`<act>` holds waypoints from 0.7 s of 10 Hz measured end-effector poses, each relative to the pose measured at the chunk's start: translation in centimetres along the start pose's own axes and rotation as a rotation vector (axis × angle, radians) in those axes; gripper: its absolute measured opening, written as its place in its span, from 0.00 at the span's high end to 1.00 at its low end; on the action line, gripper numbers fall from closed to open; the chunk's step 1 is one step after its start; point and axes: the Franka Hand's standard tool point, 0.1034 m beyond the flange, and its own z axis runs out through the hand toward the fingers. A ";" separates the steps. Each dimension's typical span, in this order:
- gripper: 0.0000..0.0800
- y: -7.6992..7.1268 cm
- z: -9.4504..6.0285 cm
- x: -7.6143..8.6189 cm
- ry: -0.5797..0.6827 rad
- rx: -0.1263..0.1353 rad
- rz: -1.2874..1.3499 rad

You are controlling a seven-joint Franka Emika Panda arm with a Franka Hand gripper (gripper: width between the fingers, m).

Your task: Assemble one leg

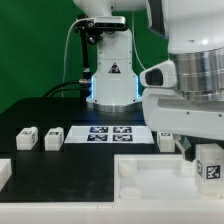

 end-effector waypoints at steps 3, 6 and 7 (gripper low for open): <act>0.19 0.5 -0.5 1.3 0.041 -0.011 -0.456; 0.30 0.4 -0.4 1.2 0.037 0.001 -0.392; 0.53 0.2 -0.4 1.1 0.033 0.012 -0.277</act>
Offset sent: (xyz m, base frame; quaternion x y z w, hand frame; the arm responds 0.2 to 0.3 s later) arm 0.0096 -0.0056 0.0067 0.0142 0.0139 -0.2316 0.9726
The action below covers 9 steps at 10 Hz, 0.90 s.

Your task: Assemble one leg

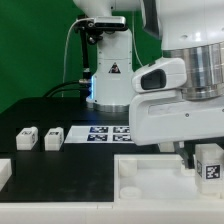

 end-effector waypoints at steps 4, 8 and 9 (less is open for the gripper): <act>0.63 0.5 0.1 0.2 -0.001 -0.003 0.369; 0.63 1.2 0.2 0.1 -0.059 0.046 1.110; 0.63 1.3 0.2 0.1 -0.079 0.060 1.259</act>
Offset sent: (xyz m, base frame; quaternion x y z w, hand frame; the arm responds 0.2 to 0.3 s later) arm 0.0163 0.0092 -0.0066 0.0089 -0.0040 0.2134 0.9769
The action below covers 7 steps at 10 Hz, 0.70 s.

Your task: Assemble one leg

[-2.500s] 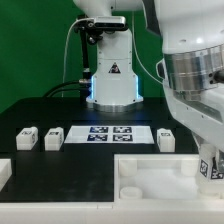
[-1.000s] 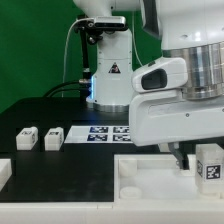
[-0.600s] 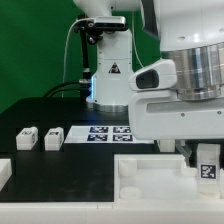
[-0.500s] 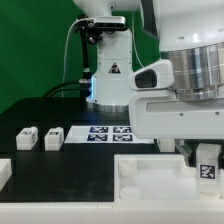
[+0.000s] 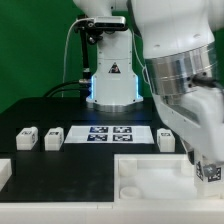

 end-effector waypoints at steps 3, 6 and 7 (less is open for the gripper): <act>0.40 0.1 0.1 0.0 -0.002 -0.004 -0.002; 0.20 0.5 0.6 -1.6 0.018 -0.023 -0.357; 0.20 0.5 0.6 -1.7 0.018 -0.025 -0.469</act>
Offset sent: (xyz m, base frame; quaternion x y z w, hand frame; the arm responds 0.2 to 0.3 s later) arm 0.0000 0.0000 0.0000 0.0000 0.0000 -0.0899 0.9960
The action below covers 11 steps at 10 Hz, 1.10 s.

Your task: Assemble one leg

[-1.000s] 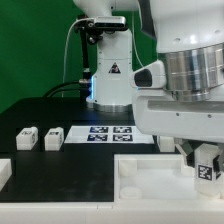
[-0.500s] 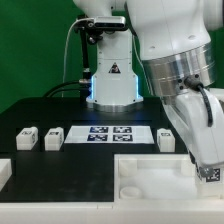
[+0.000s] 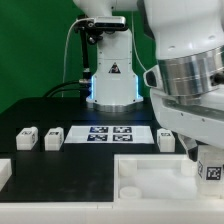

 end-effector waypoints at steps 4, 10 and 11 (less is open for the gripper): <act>0.19 0.1 0.0 0.2 0.024 -0.030 -0.572; 0.58 0.2 0.1 0.2 0.037 -0.055 -0.672; 0.63 0.2 0.1 0.2 0.037 -0.048 -0.548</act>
Offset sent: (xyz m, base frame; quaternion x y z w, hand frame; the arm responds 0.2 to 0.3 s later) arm -0.0034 0.0009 0.0055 -0.0408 0.0526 -0.5272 0.8471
